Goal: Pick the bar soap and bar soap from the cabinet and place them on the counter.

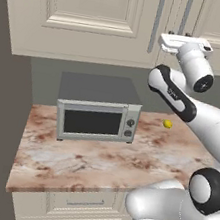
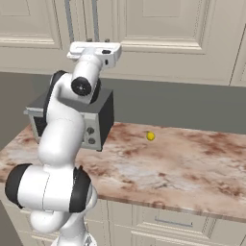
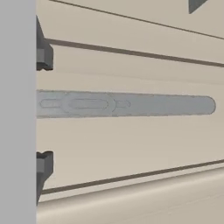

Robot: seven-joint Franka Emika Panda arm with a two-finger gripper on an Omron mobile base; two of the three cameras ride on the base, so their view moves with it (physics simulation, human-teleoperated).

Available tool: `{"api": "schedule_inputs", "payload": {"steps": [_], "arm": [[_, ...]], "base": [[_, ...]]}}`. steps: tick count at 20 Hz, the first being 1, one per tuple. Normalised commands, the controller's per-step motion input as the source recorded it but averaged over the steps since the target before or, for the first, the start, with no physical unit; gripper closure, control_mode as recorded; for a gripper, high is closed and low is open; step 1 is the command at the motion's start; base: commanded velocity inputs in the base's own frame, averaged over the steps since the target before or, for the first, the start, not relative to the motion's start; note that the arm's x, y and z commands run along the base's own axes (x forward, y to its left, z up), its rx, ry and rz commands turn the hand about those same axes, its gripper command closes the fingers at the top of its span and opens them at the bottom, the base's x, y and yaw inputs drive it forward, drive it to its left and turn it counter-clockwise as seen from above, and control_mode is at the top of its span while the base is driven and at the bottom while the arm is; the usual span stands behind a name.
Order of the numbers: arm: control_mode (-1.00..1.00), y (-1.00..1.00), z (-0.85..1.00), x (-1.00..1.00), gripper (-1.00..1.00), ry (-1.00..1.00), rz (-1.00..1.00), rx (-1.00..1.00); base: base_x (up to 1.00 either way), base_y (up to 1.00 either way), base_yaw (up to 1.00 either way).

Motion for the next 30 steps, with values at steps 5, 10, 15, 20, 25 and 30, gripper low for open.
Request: {"api": "schedule_inputs", "payload": {"steps": [5, 10, 15, 20, 25, 30], "arm": [[-1.0, 0.06, 0.0, 0.58, 1.0, 0.01, 0.0, 0.0], [-1.0, 0.13, 0.03, 0.05, 1.0, 0.21, 0.0, -0.05], [-1.0, 0.21, 0.16, -0.28, 1.0, 0.32, 0.01, -0.13], [-1.0, 0.07, 0.04, -0.82, 1.0, 0.13, 0.0, -0.1], [-1.0, -0.31, 0.02, -0.95, 1.0, 0.03, 0.0, -0.01], [-1.0, -0.5, 0.01, -0.85, 1.0, 0.14, 0.0, -0.02]], "base": [[0.0, 0.0, 0.0], [0.0, 0.0, 0.0], [0.0, 0.0, 0.0], [0.0, 0.0, 0.0], [0.0, 0.0, 0.0], [0.0, 0.0, 0.0]]}}
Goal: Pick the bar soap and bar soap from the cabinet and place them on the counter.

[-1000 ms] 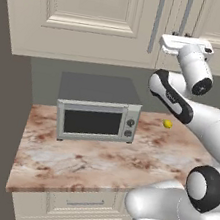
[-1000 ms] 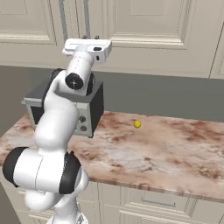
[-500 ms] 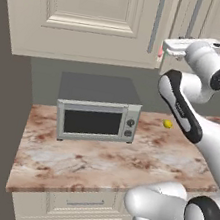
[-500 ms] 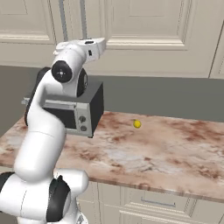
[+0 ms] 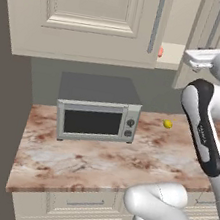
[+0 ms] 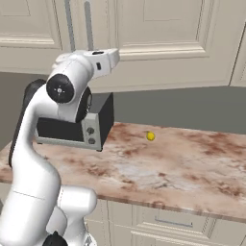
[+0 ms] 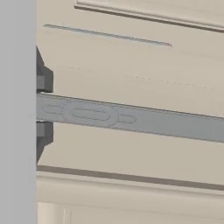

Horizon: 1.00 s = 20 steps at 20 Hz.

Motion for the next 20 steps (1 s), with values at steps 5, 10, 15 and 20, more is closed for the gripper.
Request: {"api": "schedule_inputs", "payload": {"steps": [5, 10, 15, 20], "arm": [[-1.0, -0.61, 0.0, -0.68, 1.0, 0.25, 0.0, -0.07], [-1.0, -0.54, 0.0, -0.59, 1.0, 0.21, 0.0, -0.05], [-1.0, -0.18, 0.0, -0.19, -1.0, 0.04, 0.0, -0.01], [-1.0, -0.09, 0.14, -0.35, -1.0, -0.08, 0.0, 0.0]], "base": [[0.0, 0.0, 0.0], [0.0, 0.0, 0.0], [0.0, 0.0, 0.0], [0.0, 0.0, 0.0]]}}
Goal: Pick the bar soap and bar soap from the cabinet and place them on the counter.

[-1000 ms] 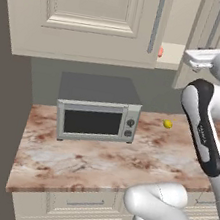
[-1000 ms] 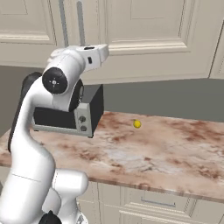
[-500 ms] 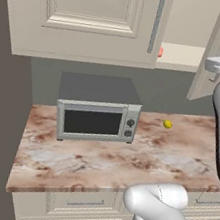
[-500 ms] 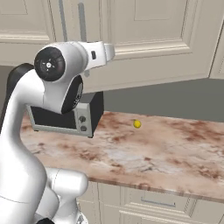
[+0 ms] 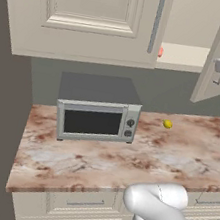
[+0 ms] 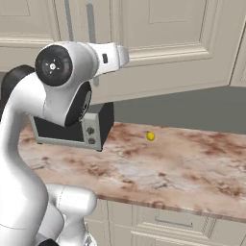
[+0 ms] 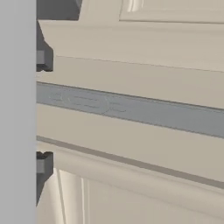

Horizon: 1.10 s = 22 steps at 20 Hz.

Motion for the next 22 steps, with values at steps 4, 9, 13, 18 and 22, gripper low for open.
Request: {"api": "schedule_inputs", "payload": {"steps": [4, 9, 13, 18, 22], "arm": [[-1.0, -0.04, 0.41, -0.72, -1.0, -0.27, -0.04, 0.0], [-1.0, 0.23, 0.16, -0.52, -1.0, -0.26, -0.15, -0.02], [-1.0, 0.45, 0.0, -0.25, -1.0, -0.14, -0.23, -0.05], [-1.0, 0.36, 0.0, -0.2, -1.0, -0.11, -0.27, -0.04], [-1.0, 0.37, 0.0, -0.28, -1.0, -0.09, -0.29, 0.02]], "base": [[0.0, 0.0, 0.0], [0.0, 0.0, 0.0], [0.0, 0.0, 0.0], [0.0, 0.0, 0.0], [0.0, 0.0, 0.0]]}}
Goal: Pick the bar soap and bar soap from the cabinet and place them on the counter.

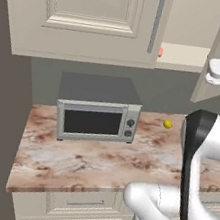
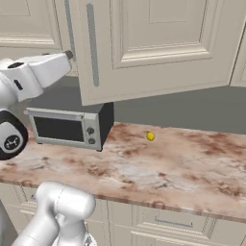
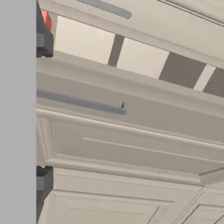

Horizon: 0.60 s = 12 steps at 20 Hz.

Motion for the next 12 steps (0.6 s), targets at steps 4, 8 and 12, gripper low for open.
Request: {"api": "schedule_inputs", "payload": {"steps": [4, 8, 12], "arm": [[-1.0, 0.48, 0.0, -0.37, -1.0, -0.12, -0.24, 0.04], [-1.0, 0.57, 0.0, -0.29, -1.0, -0.12, -0.22, 0.02], [-1.0, 0.54, -0.01, -0.05, -1.0, -0.05, -0.18, 0.0]], "base": [[0.0, 0.0, 0.0], [0.0, 0.0, 0.0], [0.0, 0.0, 0.0]]}}
